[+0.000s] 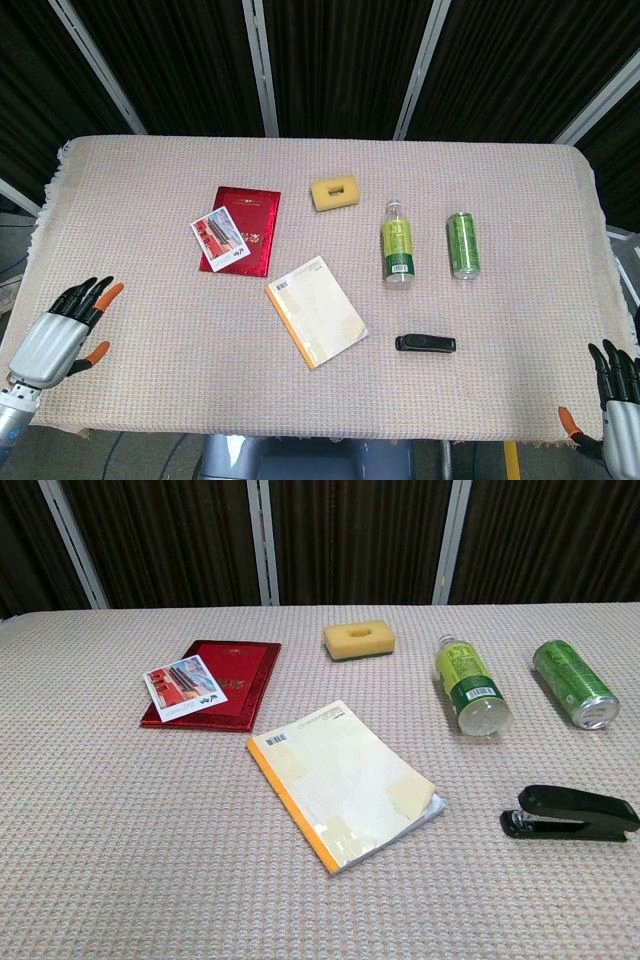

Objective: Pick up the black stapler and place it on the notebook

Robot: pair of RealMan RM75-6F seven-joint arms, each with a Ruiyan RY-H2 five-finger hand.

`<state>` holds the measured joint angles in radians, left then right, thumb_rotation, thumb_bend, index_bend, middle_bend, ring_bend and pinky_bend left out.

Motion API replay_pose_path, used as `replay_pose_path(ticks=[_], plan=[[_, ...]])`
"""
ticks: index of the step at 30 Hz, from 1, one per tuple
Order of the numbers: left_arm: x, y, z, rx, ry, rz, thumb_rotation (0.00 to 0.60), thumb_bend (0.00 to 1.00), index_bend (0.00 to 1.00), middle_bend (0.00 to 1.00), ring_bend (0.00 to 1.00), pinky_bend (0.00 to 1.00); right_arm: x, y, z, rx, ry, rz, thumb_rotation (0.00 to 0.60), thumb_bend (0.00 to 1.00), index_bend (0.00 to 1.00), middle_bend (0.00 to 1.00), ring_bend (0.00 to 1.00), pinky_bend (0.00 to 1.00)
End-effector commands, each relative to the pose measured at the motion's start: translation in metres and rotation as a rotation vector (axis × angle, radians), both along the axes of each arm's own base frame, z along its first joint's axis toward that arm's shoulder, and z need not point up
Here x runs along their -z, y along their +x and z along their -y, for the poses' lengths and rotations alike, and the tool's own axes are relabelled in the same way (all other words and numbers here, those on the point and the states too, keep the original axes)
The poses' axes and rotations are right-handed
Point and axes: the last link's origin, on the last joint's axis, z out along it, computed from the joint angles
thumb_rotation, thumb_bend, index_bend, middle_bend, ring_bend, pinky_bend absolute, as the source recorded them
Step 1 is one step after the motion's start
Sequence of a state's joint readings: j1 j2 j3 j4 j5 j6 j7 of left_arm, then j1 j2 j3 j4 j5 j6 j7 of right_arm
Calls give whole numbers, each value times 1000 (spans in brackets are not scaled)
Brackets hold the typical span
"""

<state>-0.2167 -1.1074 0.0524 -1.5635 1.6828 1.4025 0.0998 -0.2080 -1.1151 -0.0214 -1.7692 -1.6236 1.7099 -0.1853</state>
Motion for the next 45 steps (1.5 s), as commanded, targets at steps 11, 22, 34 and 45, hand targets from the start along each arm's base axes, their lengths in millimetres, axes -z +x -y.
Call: replay_pose_path(ticks=[11, 22, 34, 45], plan=[[2, 1, -1, 0, -4, -2, 600, 323, 0, 0, 0, 144, 4, -1, 2, 11, 22, 0, 600, 206, 0, 0, 0, 0], [1, 2, 0, 2, 0, 1, 600, 322, 0, 0, 0, 143, 79, 18, 38, -28, 323, -20, 600, 207, 53, 10, 0, 0], [-2, 0, -4, -9, -2, 13, 600, 323, 0, 0, 0, 144, 116, 40, 82, -73, 391, -29, 600, 206, 111, 73, 0, 0], [4, -1, -10, -21, -18, -1, 600, 323, 0, 0, 0, 144, 129, 37, 107, -81, 404, 6, 600, 209, 187, 138, 38, 0]])
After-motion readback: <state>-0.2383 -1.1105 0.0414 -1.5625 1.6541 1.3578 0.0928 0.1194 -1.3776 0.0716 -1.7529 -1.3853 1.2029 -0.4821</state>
